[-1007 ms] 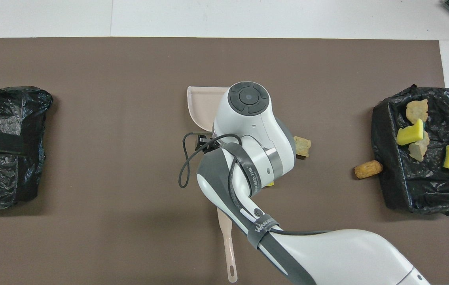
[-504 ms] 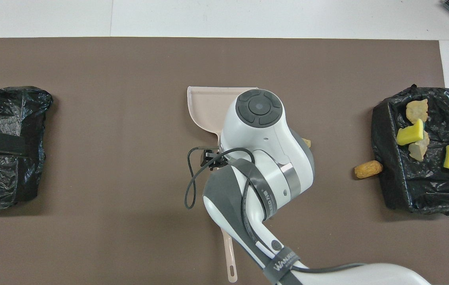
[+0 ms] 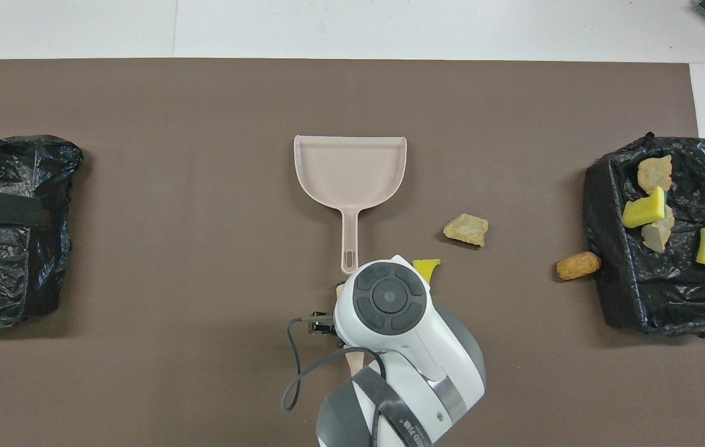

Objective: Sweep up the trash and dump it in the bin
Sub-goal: 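Grasp the dustpan with the left gripper while the right gripper grasps the brush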

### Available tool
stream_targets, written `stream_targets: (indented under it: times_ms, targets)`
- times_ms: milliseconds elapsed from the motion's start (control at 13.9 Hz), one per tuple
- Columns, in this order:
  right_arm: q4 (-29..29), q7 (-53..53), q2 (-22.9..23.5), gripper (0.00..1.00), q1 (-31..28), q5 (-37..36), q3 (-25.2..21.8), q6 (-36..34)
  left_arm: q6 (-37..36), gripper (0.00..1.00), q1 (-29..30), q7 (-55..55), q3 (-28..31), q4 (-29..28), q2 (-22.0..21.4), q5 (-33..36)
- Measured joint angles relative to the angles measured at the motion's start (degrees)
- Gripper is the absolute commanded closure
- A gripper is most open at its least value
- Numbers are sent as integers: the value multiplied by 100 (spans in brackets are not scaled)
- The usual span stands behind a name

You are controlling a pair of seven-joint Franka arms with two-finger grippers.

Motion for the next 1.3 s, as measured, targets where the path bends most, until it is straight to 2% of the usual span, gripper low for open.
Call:
stream_targets:
  times_ms: [216, 504, 720, 1151, 1295]
  targets:
    - [-646, 7, -433, 0, 236, 72, 5, 76, 783, 0, -15, 0, -60, -45, 229, 0]
    - [-1305, 68, -852, 0, 540, 349, 6, 385, 1318, 0, -309, -229, -138, -59, 621, -5]
    - [-1650, 276, -851, 7, 727, 354, 9, 757, 1732, 0, -749, -497, -167, -61, 1024, -5]
    - [-1885, 280, -764, 21, 776, 369, 7, 791, 2322, 0, -1315, -983, -177, -43, 1568, -5]
    - [-1890, 280, -764, 31, 776, 372, 7, 791, 2474, 0, -1502, -1207, -181, -31, 1683, -5]
